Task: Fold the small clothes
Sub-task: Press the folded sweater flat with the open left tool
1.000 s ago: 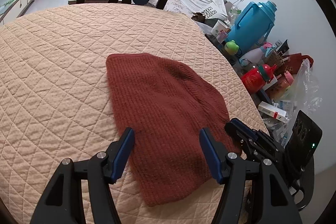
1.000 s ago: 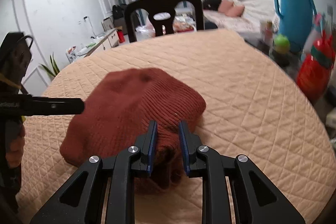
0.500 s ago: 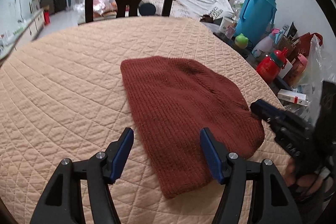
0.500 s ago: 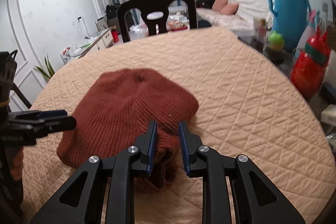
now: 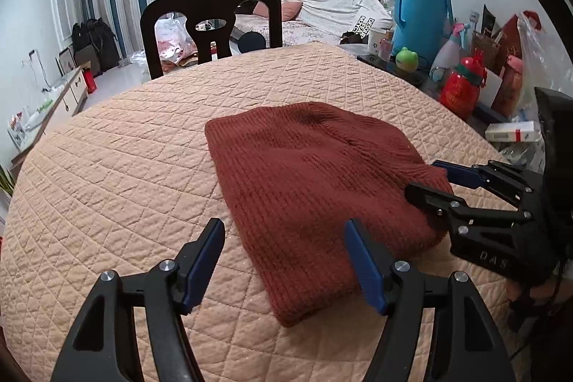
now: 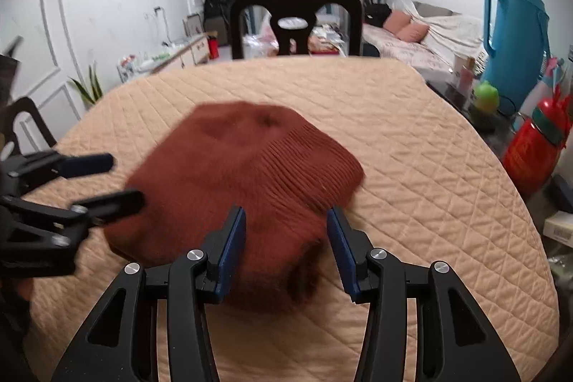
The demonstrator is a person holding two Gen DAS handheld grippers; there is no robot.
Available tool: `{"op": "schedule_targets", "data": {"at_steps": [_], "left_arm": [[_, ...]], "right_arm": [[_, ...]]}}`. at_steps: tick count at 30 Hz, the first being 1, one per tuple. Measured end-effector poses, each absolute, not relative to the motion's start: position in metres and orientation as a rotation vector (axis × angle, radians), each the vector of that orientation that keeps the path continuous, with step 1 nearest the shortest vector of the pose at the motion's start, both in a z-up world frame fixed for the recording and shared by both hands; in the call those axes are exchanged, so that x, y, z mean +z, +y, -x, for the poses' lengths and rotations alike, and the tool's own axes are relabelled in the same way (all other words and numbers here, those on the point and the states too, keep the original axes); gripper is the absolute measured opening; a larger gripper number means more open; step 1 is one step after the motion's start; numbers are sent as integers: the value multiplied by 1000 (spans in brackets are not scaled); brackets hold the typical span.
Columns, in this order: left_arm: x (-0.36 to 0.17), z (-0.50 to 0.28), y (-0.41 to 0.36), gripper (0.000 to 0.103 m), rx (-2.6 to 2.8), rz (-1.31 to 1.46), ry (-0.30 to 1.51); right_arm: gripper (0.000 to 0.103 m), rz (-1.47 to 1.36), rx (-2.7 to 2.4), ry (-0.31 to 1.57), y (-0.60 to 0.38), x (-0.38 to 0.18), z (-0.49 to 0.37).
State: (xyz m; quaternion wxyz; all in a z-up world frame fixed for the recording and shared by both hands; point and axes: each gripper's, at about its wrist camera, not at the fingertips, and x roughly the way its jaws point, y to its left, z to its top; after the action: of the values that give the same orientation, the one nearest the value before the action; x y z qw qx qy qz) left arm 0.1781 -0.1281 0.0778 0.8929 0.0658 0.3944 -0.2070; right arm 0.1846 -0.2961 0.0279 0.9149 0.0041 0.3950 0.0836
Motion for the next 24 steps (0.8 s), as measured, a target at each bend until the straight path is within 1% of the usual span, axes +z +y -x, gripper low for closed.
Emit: {"op": "schedule_targets", "data": {"at_steps": [3, 10, 12, 13, 14, 15, 16, 17, 20, 24], "left_arm": [[75, -179, -127, 72, -430, -141, 820], [70, -181, -123, 72, -463, -129, 837], [72, -188, -116, 80, -500, -78, 854], [72, -193, -113, 86, -518, -44, 866], [73, -198, -109, 87, -526, -7, 873], [73, -202, -105, 87, -528, 23, 873], [72, -207, -101, 88, -539, 57, 881], [71, -213, -100, 89, -559, 87, 896], [60, -233, -95, 89, -584, 192, 973], [49, -248, -96, 89, -573, 230, 1015]], "right_arm": [[48, -68, 194, 839, -307, 22, -186], [49, -101, 230, 858, -310, 24, -183], [49, -150, 257, 862, -316, 25, -184], [49, -177, 265, 870, -320, 26, -185], [54, -191, 260, 872, -323, 25, -186], [65, -201, 251, 874, -324, 24, -188], [69, -213, 246, 879, -326, 23, -190], [70, -239, 249, 885, -329, 21, -192], [71, -342, 283, 926, -337, 11, -206], [73, -439, 317, 957, -341, 5, -221]]}}
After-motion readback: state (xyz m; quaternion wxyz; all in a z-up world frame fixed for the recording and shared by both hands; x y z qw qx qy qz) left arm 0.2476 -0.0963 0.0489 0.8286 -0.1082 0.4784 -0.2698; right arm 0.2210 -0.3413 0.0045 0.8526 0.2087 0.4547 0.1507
